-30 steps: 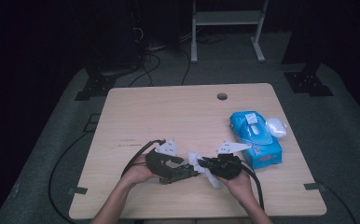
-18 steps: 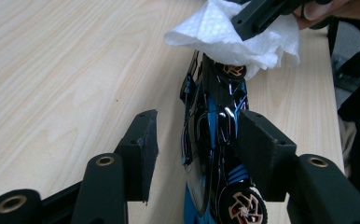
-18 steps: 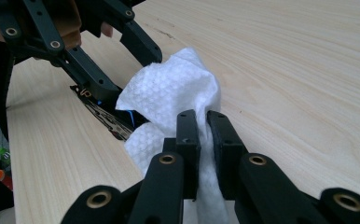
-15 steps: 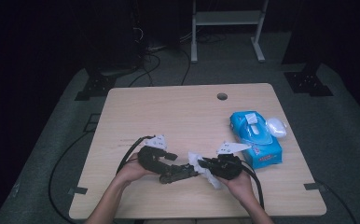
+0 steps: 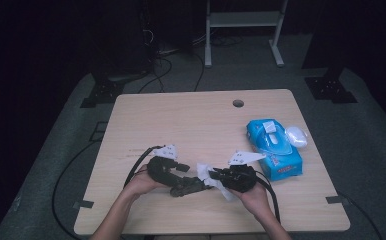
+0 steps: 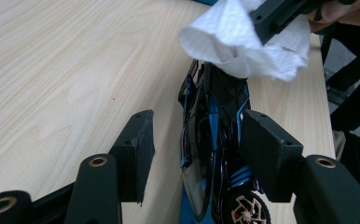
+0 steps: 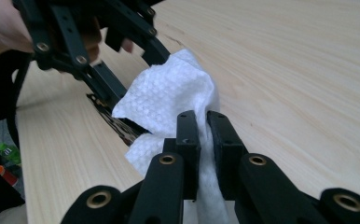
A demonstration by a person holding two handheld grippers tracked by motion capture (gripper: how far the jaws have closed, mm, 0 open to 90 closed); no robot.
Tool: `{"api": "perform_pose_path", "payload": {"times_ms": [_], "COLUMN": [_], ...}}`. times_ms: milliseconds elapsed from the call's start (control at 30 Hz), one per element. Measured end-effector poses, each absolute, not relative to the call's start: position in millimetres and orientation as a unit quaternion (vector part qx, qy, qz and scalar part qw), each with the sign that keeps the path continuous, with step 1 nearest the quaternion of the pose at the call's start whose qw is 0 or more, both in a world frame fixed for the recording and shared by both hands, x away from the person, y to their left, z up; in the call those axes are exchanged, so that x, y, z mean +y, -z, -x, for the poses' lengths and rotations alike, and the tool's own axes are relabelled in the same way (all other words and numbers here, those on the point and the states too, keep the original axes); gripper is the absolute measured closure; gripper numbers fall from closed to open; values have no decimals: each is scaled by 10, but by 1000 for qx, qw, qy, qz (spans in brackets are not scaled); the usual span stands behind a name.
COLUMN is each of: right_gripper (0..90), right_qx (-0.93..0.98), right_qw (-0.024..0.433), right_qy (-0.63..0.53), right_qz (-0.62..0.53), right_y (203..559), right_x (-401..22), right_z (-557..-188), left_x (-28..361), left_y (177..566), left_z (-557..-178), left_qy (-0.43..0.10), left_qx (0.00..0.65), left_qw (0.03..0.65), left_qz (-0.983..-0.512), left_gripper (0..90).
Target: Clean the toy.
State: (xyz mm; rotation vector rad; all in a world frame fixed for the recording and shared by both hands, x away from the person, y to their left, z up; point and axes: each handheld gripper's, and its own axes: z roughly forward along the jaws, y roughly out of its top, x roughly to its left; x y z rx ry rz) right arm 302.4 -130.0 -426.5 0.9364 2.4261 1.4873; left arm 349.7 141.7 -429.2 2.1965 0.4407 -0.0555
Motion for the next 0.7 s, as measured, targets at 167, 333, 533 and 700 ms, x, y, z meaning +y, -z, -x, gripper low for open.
{"api": "perform_pose_path", "payload": {"times_ms": [167, 333, 533, 700], "right_gripper": [829, 830, 830, 829], "right_qx": [819, 818, 819, 822], "right_qw": [64, 57, 51, 52], "right_qy": [-485, -487, -487, -486], "right_qz": [-301, -303, -299, -291], "right_y": [4290, 4314, 4316, 4323], "right_x": [-1195, -1219, -1242, -1278], "right_z": [-3049, -3044, -2995, -2903], "left_x": [1430, 1431, 1411, 1368], "left_y": [4315, 4325, 4324, 4329], "left_z": [-3483, -3485, -3429, -3340], "left_qy": [26, 30, 29, 22], "left_qx": [186, 188, 185, 181], "left_qw": [445, 445, 442, 438], "left_qz": [-876, -875, -877, -880], "left_gripper": [444, 422, 401, 372]}}
